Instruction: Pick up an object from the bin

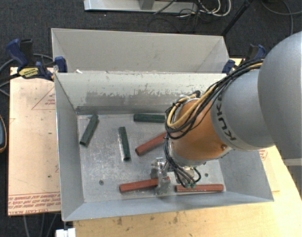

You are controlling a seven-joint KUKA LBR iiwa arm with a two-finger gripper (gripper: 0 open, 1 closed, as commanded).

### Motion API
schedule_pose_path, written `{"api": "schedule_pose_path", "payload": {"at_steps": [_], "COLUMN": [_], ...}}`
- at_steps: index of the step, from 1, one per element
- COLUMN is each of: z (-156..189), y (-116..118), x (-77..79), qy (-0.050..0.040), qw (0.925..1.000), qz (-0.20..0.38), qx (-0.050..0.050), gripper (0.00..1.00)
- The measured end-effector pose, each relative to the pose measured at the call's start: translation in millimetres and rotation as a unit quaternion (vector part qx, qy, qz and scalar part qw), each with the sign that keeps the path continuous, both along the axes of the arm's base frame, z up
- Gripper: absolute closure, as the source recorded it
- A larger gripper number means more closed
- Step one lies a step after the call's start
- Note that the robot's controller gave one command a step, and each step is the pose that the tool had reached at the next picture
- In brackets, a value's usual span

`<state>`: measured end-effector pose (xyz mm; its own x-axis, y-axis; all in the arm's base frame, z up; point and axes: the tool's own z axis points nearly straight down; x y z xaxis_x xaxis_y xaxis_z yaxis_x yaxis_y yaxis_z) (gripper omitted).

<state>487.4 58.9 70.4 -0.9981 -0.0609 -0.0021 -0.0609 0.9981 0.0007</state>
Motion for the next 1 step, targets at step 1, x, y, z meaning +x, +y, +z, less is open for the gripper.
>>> {"api": "schedule_pose_path", "payload": {"at_steps": [1], "z": [144.9], "y": [-6.3], "x": [51.8], "qy": [-0.0053], "qw": [0.9993], "qz": [-0.036], "qx": [0.001], "gripper": [1.0]}}
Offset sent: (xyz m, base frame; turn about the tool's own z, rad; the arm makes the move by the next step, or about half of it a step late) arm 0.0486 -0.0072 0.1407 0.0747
